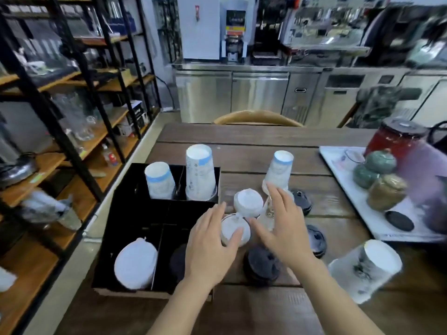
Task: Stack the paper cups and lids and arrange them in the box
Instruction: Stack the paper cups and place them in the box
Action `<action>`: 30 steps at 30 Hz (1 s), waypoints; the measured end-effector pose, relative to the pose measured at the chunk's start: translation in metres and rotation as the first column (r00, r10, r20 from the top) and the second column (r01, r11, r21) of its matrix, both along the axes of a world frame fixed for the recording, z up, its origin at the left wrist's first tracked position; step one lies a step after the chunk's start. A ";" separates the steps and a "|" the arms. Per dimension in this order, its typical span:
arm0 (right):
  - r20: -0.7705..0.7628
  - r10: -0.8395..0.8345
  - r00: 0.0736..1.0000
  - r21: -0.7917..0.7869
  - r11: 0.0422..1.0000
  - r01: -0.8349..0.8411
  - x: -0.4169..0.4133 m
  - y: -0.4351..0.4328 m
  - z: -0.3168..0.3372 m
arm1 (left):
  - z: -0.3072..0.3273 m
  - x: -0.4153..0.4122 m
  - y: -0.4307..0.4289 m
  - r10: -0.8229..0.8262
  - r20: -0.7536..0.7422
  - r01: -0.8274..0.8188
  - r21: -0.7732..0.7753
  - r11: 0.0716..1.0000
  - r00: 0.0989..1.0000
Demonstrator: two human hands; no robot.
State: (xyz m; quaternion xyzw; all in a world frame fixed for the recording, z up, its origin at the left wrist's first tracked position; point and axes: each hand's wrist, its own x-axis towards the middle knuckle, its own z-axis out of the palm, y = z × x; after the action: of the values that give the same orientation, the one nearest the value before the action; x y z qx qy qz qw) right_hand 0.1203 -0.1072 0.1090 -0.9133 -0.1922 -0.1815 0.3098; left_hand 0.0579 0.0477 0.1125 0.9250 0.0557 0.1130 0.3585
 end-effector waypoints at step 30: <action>-0.508 0.043 0.861 0.392 0.901 0.186 0.065 -0.046 -0.016 | 0.000 0.093 -0.058 -0.411 -0.155 0.272 -0.538 0.798 0.899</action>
State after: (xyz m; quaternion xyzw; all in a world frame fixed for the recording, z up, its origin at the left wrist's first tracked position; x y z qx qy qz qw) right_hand 0.1853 -0.1535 0.0930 -0.8446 -0.0250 0.0142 0.5347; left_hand 0.1512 -0.0105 0.1126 0.7999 -0.0387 -0.0965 0.5911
